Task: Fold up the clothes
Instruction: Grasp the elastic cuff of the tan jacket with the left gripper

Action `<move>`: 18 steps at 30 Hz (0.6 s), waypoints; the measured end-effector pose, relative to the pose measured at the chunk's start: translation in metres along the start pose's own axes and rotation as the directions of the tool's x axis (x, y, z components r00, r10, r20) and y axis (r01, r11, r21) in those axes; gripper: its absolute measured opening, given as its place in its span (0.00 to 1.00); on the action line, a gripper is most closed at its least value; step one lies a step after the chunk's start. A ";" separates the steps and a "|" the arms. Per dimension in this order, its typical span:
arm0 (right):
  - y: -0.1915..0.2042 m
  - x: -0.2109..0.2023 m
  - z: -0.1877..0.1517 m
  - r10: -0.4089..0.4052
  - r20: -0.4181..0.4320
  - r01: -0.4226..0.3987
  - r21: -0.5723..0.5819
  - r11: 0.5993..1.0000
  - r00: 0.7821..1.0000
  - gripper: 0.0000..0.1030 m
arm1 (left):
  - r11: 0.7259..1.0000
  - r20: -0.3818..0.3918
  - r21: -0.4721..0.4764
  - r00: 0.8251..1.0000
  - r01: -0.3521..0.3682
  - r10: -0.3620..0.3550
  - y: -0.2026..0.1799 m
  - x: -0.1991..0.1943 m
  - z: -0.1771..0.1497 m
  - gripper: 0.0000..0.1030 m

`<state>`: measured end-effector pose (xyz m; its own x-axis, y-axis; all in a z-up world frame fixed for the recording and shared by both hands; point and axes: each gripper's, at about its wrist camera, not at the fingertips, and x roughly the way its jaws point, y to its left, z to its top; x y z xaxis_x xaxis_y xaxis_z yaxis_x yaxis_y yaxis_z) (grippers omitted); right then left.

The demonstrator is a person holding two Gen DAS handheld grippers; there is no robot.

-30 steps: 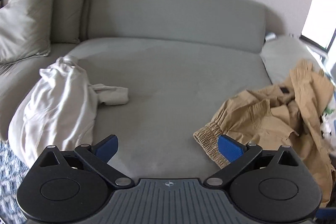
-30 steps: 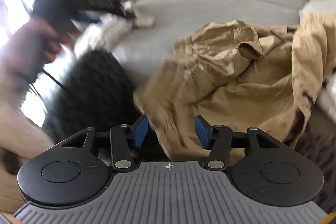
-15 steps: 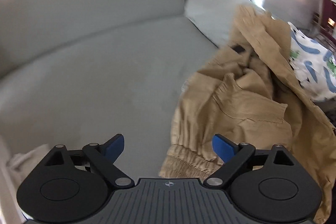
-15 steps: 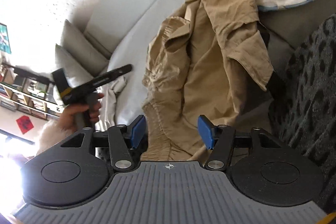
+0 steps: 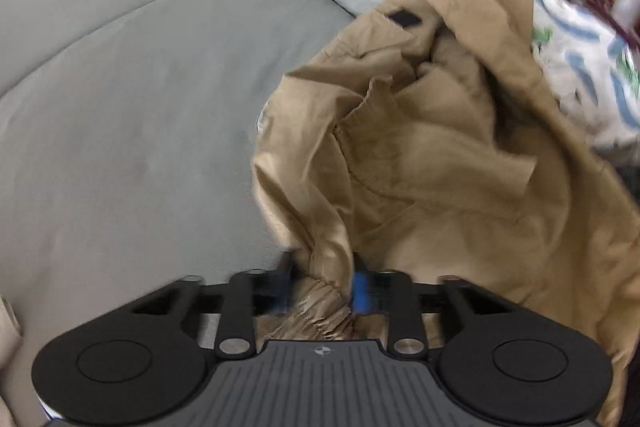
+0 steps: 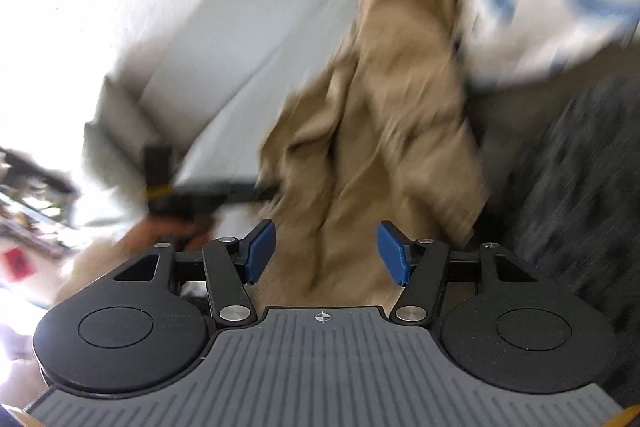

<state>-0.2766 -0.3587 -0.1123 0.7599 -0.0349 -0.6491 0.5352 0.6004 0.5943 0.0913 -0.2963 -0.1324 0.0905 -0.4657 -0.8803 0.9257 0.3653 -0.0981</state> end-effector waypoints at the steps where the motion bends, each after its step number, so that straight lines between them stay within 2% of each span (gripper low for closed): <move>1: 0.003 0.001 0.002 -0.064 0.035 0.066 -0.050 0.997 0.997 0.65 | 0.999 0.008 -0.023 1.000 -0.030 0.031 -0.001 -0.004 -0.001 0.21; 2: 0.007 0.002 0.003 -0.126 0.074 0.133 -0.098 0.986 0.989 0.76 | 0.998 0.023 -0.034 0.998 -0.052 0.053 -0.003 -0.008 -0.002 0.20; 3: 0.010 0.003 0.005 -0.185 0.115 0.201 -0.142 0.969 0.976 0.79 | 0.997 0.046 -0.048 0.997 -0.064 0.066 -0.002 -0.015 -0.005 0.20; 4: 0.012 0.008 0.006 -0.227 0.140 0.250 -0.178 0.952 0.964 0.80 | 0.994 0.073 -0.076 0.994 -0.073 0.079 0.000 -0.023 -0.008 0.20; 7: 0.013 0.048 0.013 -0.261 0.100 0.279 -0.274 0.920 0.960 0.77 | 0.979 0.131 -0.174 0.983 -0.106 0.129 0.014 -0.046 -0.017 0.20; 10: 0.020 0.083 0.023 -0.325 0.108 0.342 -0.364 0.866 0.939 0.06 | 0.943 0.180 -0.298 0.961 -0.150 0.210 0.039 -0.075 -0.034 0.19; 12: 0.026 0.081 0.041 -0.294 0.157 0.330 -0.318 0.889 0.943 0.05 | 0.903 0.203 -0.396 0.943 -0.165 0.262 0.052 -0.097 -0.053 0.19; 14: 0.040 0.068 0.054 -0.223 0.256 0.299 -0.312 0.902 0.940 0.05 | 0.848 0.234 -0.488 0.905 -0.206 0.354 0.058 -0.125 -0.078 0.19; 15: 0.050 0.055 0.058 -0.158 0.326 0.269 -0.329 0.905 0.932 0.05 | 0.826 0.252 -0.525 0.889 -0.206 0.382 0.058 -0.137 -0.091 0.19; 16: 0.058 0.043 0.061 -0.104 0.384 0.248 -0.347 0.904 0.917 0.05 | 0.807 0.262 -0.557 0.882 -0.193 0.392 0.056 -0.148 -0.104 0.18; 18: 0.069 0.026 0.061 -0.043 0.456 0.238 -0.380 0.894 0.889 0.05 | 0.771 0.267 -0.615 0.876 -0.166 0.402 0.053 -0.162 -0.128 0.18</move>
<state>-0.1973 -0.3671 -0.0590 0.8206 -0.4210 -0.3865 0.5190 0.8321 0.1956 0.0791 -0.0983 -0.0542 0.5492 -0.4765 -0.6865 0.4730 0.8545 -0.2147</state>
